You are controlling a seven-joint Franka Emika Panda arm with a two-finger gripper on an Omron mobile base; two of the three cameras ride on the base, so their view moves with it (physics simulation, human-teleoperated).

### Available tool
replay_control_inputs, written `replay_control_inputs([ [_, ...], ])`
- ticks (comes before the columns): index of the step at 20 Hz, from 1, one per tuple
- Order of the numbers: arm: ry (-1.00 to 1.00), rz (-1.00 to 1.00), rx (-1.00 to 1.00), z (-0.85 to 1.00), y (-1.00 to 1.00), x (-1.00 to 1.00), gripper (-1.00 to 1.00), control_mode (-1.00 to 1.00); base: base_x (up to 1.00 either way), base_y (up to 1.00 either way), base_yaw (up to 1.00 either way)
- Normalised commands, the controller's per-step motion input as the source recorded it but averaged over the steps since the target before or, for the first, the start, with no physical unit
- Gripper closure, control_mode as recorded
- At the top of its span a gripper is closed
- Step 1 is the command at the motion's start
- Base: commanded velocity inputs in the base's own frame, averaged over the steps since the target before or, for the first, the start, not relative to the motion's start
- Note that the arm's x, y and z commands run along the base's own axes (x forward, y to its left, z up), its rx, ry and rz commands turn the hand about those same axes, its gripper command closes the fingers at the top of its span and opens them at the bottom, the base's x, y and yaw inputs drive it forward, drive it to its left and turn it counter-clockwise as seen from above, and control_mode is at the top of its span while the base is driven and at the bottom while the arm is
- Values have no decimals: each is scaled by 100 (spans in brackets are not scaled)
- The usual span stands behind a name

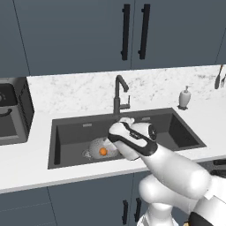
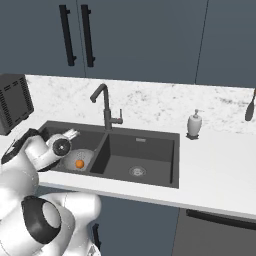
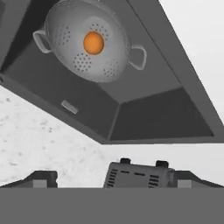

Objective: Put the colander in the sink, put the tangerine in the colander, and turn on the sink faucet and pour water over the colander.

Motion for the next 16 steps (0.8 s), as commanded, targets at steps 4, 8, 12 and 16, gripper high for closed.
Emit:
replay_control_inputs([
  [4,8,65,-12,72,-14,-21,-100,-100,0,0,0],
  [8,-8,63,-5,60,-47,-24,-100,-100,0,0,0],
  [12,-48,40,-15,23,-53,-37,-100,-100,0,0,0],
  [16,-79,12,-26,1,-17,-34,-100,-100,0,0,0],
])
